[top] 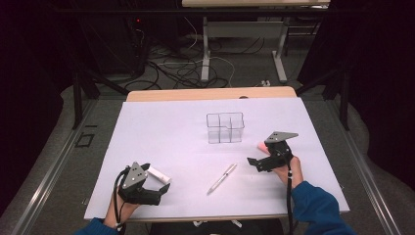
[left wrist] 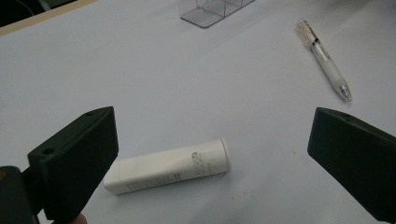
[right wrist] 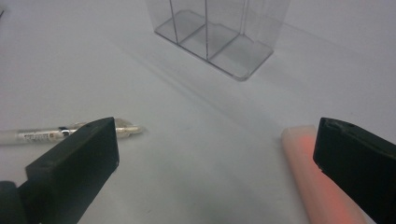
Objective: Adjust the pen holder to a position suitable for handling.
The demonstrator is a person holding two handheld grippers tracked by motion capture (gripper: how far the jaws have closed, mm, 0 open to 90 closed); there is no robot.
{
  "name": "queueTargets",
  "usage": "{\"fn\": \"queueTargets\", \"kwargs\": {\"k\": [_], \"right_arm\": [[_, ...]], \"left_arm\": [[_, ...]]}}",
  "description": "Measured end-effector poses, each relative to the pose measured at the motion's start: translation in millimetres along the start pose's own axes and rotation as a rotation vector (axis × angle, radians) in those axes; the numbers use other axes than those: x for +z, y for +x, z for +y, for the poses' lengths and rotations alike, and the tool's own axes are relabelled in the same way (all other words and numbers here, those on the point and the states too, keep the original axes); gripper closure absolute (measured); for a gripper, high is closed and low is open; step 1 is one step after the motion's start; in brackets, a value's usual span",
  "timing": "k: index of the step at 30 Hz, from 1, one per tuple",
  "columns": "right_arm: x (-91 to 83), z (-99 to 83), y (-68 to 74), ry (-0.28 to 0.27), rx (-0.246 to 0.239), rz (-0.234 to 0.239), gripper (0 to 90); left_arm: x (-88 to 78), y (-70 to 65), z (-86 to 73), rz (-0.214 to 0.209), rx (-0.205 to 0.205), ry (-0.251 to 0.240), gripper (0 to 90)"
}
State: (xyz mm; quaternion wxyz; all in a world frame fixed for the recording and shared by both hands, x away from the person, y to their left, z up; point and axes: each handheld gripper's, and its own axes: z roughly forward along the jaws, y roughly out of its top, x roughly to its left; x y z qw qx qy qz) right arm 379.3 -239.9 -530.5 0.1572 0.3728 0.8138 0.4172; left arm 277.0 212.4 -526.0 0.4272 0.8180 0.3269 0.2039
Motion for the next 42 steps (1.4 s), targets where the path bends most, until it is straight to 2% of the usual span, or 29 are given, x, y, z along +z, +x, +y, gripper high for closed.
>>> {"fn": "queueTargets", "kwargs": {"k": [4,5,6,9,10,14,15,23,26,28,30,31,32,34,35,36,38,42], "right_arm": [[1.9,4.8,-5.0,-0.016,0.013,-0.003,0.0],[1.4,6.2,-6.9,0.0,0.008,-0.004,0.0],[3.8,6.6,-7.9,-0.024,0.014,-0.006,0.0],[6.1,9.4,-12.0,-0.026,0.014,-0.017,1.8],[7.1,10.3,-12.7,-0.034,0.029,-0.009,2.3],[13.2,13.0,-17.8,-0.03,0.032,-0.018,9.7],[14.9,14.0,-18.9,-0.024,0.034,-0.027,14.3],[21.6,19.8,-30.3,-0.037,0.085,-0.073,26.7],[25.3,22.0,-31.9,-0.042,0.092,-0.092,33.9],[26.7,24.4,-32.8,-0.049,0.095,-0.089,39.7],[27.8,26.3,-34.0,-0.06,0.088,-0.087,57.9],[28.9,26.8,-33.8,-0.071,0.089,-0.09,61.1],[30.0,27.0,-34.0,-0.075,0.089,-0.097,68.5],[34.5,27.9,-34.7,-0.076,0.106,-0.101,76.4],[34.5,27.9,-34.7,-0.076,0.106,-0.101,76.4],[39.2,28.9,-36.0,-0.076,0.109,-0.104,83.0],[42.9,30.6,-36.1,-0.07,0.116,-0.105,90.0],[50.5,36.1,-38.7,-0.083,0.146,-0.124,90.0]], "left_arm": [[1.8,0.5,0.2,0.002,0.007,0.0,1.7],[1.5,0.7,0.5,-0.005,0.006,0.004,1.7],[1.9,0.5,0.6,-0.006,0.006,0.002,1.7],[3.1,0.2,0.3,-0.006,0.005,-0.005,1.7],[3.1,0.2,0.3,-0.006,0.005,-0.005,1.7],[3.5,1.0,1.0,-0.015,0.001,0.005,1.7],[3.5,1.0,1.0,-0.015,0.001,0.005,1.8],[10.2,1.1,3.5,-0.027,0.016,0.006,1.9],[10.1,2.1,3.7,-0.032,0.011,0.006,2.1],[10.4,2.7,4.7,-0.036,0.013,0.006,2.1],[11.8,1.9,5.4,-0.033,0.017,0.008,2.1],[11.8,1.8,6.1,-0.034,0.019,0.013,2.1],[11.9,1.7,6.3,-0.034,0.022,0.014,2.1],[11.7,2.6,6.2,-0.033,0.026,0.015,2.1],[11.7,2.6,6.2,-0.033,0.026,0.015,2.1],[11.4,2.9,5.5,-0.031,0.013,0.01,2.2],[11.3,3.2,5.2,-0.03,0.013,0.006,2.2],[11.7,3.1,5.2,-0.04,0.021,0.019,2.2]]}}
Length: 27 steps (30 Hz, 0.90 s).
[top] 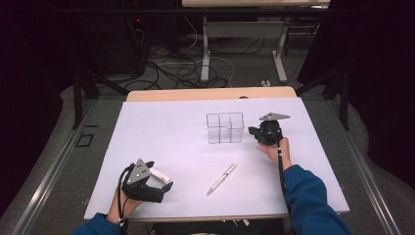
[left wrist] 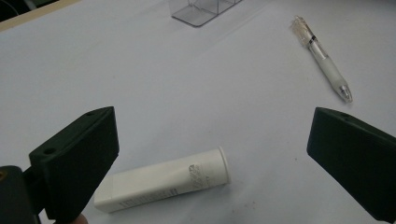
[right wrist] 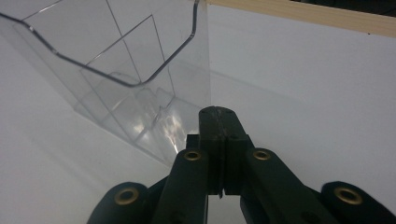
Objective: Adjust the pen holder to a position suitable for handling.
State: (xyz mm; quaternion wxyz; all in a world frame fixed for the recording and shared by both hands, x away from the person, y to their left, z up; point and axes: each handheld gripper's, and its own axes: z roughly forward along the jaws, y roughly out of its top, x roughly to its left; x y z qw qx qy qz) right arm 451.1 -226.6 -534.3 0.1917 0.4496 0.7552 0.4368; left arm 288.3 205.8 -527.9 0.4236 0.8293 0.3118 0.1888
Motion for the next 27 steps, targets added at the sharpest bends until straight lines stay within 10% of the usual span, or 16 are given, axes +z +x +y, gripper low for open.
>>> {"fn": "queueTargets", "kwargs": {"k": [27], "right_arm": [[24.8,4.4,5.7,0.021,0.03,0.014,90.0]], "left_arm": [[-0.5,1.5,-0.4,0.002,-0.003,0.001,2.1]]}}
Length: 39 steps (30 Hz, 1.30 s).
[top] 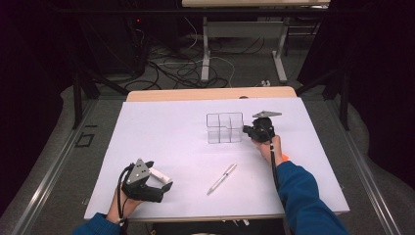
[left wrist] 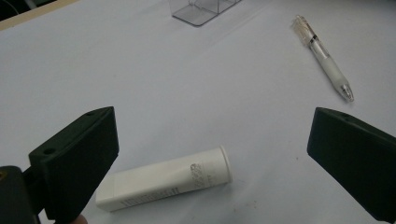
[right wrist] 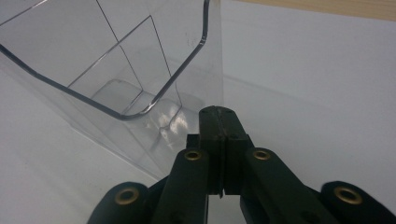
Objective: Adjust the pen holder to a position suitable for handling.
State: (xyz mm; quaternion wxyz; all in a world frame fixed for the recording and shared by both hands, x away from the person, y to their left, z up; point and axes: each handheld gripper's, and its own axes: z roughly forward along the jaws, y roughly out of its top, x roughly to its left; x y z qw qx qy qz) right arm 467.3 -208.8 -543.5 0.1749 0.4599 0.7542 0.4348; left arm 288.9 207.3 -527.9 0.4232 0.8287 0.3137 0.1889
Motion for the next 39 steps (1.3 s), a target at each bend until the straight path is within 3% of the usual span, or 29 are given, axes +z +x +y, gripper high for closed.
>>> {"fn": "queueTargets", "kwargs": {"k": [39], "right_arm": [[15.0,2.5,29.8,-0.02,-0.038,0.017,90.0]], "left_arm": [[1.0,-0.3,-0.3,0.007,-0.001,-0.001,2.1]]}}
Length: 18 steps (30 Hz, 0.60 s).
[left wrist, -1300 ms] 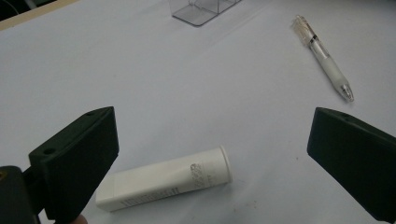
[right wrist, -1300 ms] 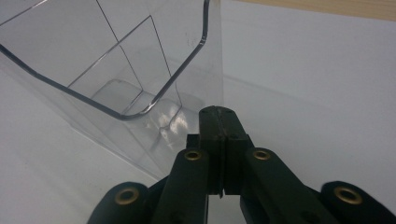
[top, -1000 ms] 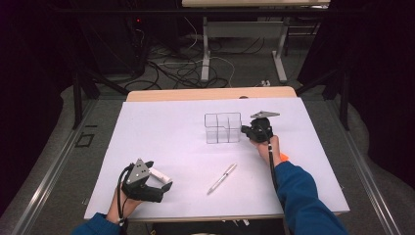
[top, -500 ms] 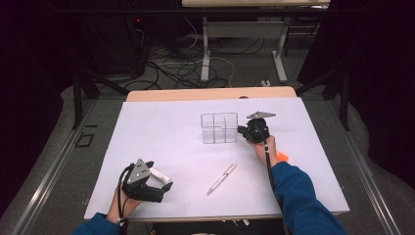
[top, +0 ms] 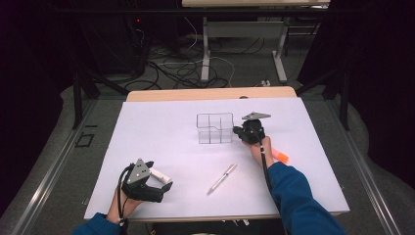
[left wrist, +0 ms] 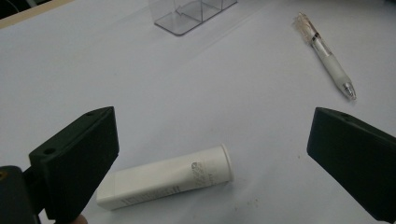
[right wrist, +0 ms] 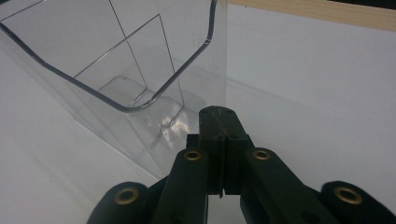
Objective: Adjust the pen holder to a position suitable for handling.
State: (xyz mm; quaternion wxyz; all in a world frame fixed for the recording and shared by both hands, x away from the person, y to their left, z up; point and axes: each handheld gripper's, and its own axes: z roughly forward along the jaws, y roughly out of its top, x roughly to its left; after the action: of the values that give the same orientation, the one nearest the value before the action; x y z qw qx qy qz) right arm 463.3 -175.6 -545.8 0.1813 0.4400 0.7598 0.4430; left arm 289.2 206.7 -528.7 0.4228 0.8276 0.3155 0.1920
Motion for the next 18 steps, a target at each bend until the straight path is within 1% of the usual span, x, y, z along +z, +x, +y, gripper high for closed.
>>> {"fn": "queueTargets", "kwargs": {"k": [4,5,7,11,14,17,18], "right_arm": [[0.7,0.0,1.8,0.002,0.0,0.003,90.0],[1.3,-0.3,1.9,-0.004,-0.001,0.008,90.0],[1.2,-0.1,2.7,0.002,-0.002,0.004,90.0],[1.8,-0.3,4.2,0.004,-0.014,0.005,90.0],[2.8,-0.1,5.7,-0.008,-0.009,0.005,90.0],[3.2,-0.3,5.9,-0.009,-0.019,0.006,90.0],[3.5,-0.4,7.3,-0.012,-0.006,0.006,90.0]], "left_arm": [[0.1,-0.1,0.0,0.001,0.001,0.003,2.1],[0.0,-0.1,0.0,0.001,0.002,0.005,2.1],[0.0,0.0,-0.1,0.001,0.0,0.001,2.2],[0.0,-0.1,-0.2,0.0,0.001,0.003,2.2],[0.0,-0.1,-0.2,0.001,0.0,0.0,2.2],[0.2,0.0,-0.3,-0.001,0.001,0.006,2.2],[0.2,0.0,-0.3,-0.001,0.001,0.006,2.2]]}}
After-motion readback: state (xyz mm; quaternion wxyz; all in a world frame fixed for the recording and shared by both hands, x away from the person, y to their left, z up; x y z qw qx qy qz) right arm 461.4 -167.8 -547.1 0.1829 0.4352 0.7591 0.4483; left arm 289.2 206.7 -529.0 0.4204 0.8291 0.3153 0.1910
